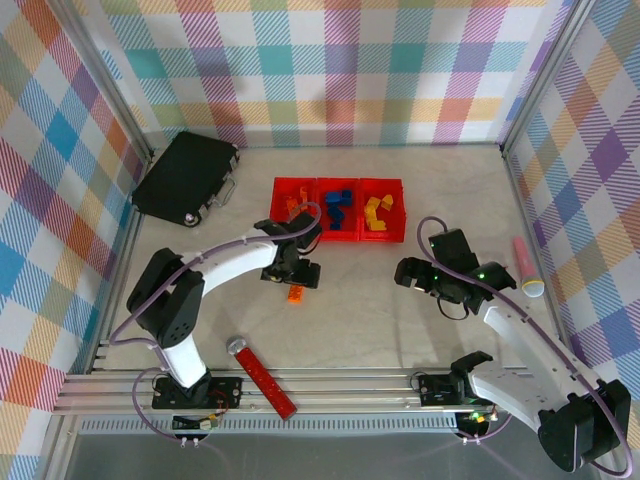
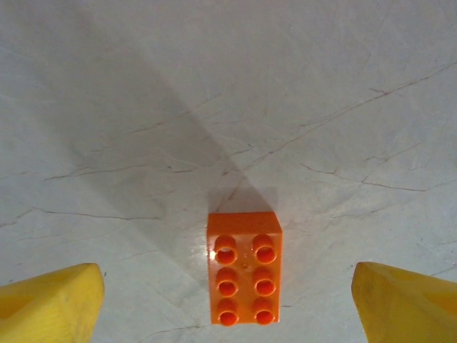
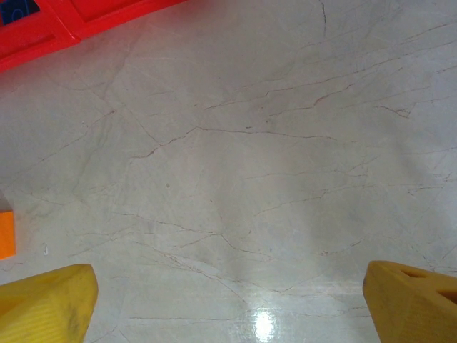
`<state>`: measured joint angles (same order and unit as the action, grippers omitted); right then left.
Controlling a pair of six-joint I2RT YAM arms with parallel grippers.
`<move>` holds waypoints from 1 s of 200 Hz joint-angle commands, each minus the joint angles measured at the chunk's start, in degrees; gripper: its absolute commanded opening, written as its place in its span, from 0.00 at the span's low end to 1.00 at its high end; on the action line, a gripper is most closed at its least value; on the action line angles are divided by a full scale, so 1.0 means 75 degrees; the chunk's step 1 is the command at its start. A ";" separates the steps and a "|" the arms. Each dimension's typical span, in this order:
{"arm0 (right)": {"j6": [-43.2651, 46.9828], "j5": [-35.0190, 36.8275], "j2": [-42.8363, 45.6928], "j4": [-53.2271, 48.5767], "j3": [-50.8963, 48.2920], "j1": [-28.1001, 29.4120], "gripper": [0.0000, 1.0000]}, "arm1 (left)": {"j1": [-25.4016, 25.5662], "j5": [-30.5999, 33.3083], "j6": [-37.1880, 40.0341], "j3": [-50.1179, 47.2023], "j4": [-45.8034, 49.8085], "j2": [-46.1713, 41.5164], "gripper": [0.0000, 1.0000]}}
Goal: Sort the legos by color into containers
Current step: Pick up the lego from the center of the table.
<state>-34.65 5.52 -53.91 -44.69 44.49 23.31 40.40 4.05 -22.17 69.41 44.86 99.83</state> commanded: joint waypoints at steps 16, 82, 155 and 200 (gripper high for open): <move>0.0162 0.0036 0.0092 -0.0197 0.0079 -0.0026 0.96 | 0.0037 -0.0187 -0.0369 0.0180 0.0025 0.0397 0.85; 0.0247 0.0114 0.0054 -0.0255 0.0153 -0.0026 0.96 | 0.0036 -0.0247 -0.0413 0.0075 -0.0185 0.0896 0.72; 0.0264 0.0175 0.0022 -0.0230 0.0172 -0.0027 0.96 | 0.0043 -0.0155 -0.0511 0.0129 -0.0071 0.1015 0.41; 0.0286 0.0282 0.0012 -0.0253 0.0154 -0.0026 0.96 | 0.0085 0.0217 -0.0826 0.0396 0.0377 0.0504 0.14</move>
<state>-33.56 6.50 -53.84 -45.30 44.49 23.31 40.73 3.20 -26.55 70.39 44.05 106.98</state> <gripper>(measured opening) 0.960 0.194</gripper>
